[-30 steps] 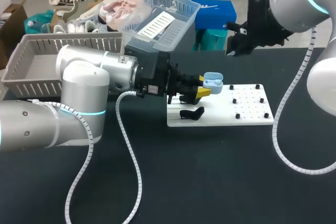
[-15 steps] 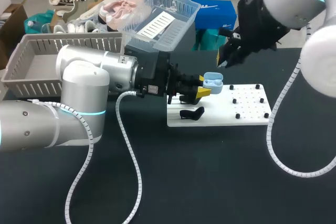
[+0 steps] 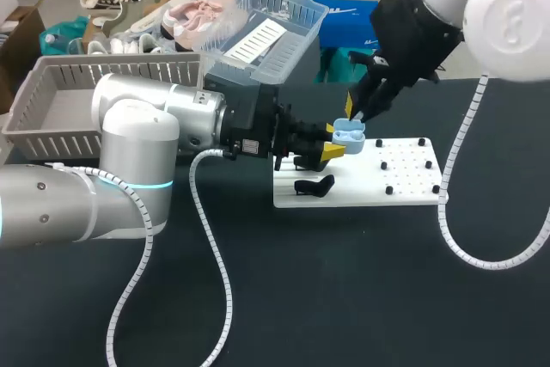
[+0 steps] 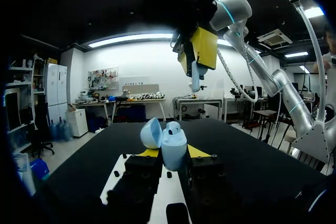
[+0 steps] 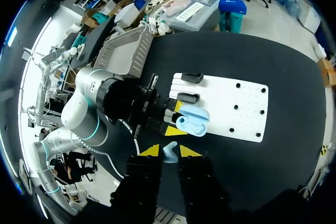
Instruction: Pick up each earbud case from the left stands, insert the matching earbuds, close the lid, and place the case in the box.
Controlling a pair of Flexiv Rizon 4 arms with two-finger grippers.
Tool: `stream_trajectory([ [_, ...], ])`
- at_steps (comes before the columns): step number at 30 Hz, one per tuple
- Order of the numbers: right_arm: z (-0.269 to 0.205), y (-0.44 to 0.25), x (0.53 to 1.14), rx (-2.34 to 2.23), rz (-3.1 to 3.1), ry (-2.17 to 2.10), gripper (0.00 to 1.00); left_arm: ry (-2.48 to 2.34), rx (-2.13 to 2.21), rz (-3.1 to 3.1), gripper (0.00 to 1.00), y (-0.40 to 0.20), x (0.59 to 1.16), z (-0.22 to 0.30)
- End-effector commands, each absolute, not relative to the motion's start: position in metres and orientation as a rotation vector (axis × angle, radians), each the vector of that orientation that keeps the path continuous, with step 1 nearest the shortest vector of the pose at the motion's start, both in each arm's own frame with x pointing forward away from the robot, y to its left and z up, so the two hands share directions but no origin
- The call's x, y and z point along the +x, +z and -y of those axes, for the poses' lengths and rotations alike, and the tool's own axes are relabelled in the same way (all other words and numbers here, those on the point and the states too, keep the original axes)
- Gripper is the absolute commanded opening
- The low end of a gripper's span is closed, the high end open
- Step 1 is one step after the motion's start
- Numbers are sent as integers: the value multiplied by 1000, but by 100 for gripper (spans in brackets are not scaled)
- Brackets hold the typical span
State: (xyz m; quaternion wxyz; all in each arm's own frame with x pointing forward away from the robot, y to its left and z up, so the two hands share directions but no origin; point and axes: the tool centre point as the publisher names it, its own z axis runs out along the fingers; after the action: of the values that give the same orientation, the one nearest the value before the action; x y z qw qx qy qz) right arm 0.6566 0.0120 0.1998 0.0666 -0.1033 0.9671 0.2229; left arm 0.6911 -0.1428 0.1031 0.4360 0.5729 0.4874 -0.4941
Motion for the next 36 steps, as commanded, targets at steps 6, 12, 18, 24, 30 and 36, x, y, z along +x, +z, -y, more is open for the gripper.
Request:
stream_trajectory([
  [6,-19,195,664,-448,-3096,699,0,-1226,1425,-1215,0,103,691,143],
  [12,-21,190,665,-478,-3076,623,0,-1226,1425,-1215,0,103,691,143],
  [18,-23,182,665,-491,-3048,571,0,-1226,1425,-1215,0,103,691,143],
  [24,-22,180,665,-492,-3018,570,0,-1226,1425,-1215,0,103,691,143],
  [30,-19,179,665,-518,-2992,587,0,-1226,1425,-1215,0,103,691,143],
  [36,-19,181,665,-535,-2974,562,0,-1226,1425,-1215,0,103,691,143],
])
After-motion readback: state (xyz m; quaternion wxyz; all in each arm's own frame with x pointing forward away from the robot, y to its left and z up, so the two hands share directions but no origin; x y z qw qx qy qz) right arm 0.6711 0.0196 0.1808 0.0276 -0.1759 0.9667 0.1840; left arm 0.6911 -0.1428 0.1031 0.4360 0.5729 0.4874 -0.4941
